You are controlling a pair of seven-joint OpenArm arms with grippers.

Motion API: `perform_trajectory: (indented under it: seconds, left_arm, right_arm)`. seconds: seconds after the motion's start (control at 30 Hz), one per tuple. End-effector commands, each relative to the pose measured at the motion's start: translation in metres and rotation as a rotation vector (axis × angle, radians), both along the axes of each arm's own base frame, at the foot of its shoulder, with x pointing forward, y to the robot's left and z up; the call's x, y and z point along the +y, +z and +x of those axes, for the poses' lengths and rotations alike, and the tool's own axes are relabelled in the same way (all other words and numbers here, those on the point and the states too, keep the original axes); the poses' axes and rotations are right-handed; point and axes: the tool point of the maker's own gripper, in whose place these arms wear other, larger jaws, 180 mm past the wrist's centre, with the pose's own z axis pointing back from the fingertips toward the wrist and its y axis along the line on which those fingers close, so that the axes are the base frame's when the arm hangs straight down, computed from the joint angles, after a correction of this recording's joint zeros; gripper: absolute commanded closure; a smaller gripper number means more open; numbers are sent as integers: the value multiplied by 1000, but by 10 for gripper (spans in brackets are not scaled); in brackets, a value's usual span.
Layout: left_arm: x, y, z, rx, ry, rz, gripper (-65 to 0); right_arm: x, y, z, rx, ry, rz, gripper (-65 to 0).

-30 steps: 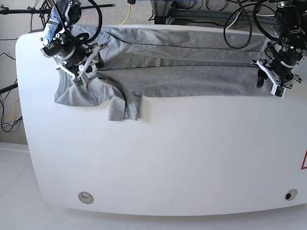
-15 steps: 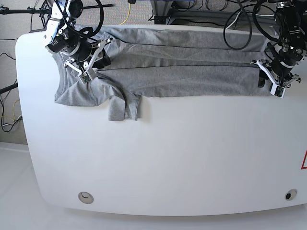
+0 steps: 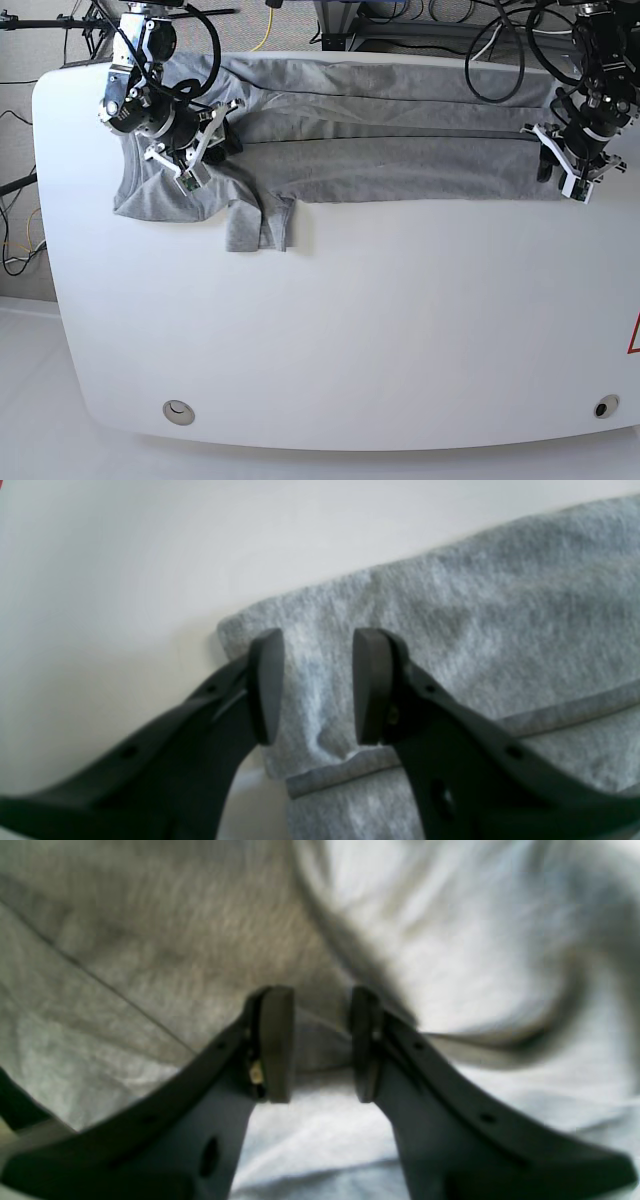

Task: Fold the T-shirt properly
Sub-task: 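Pull the folded edge with the right gripper to straighten the shirt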

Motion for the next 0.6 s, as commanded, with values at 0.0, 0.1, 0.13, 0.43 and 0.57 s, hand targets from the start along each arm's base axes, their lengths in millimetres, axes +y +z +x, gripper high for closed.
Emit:
perform_trajectory:
  seconds: [0.0,0.1,0.13,0.43,0.57]
  left_arm:
    - [2,13,7,-46,-9,7,-231]
    - [2,13,8,-47,-7,7,-247]
    - [2,14,8,-46,-7,8,-252]
    - [0,11,7,-32,-1,1,-264]
    - [2,11,6,-36,-1,4,-242]
  right_arm:
    - [2,1,5,-20,-12,21,-174]
    - [6,-6,1,4,-25,42,-173]
    - [7,-9,-1,13,-30,49,-173]
    - [26,-17,5,39,-60,125,-197]
    - [32,-16,24,12,-65,159,-295]
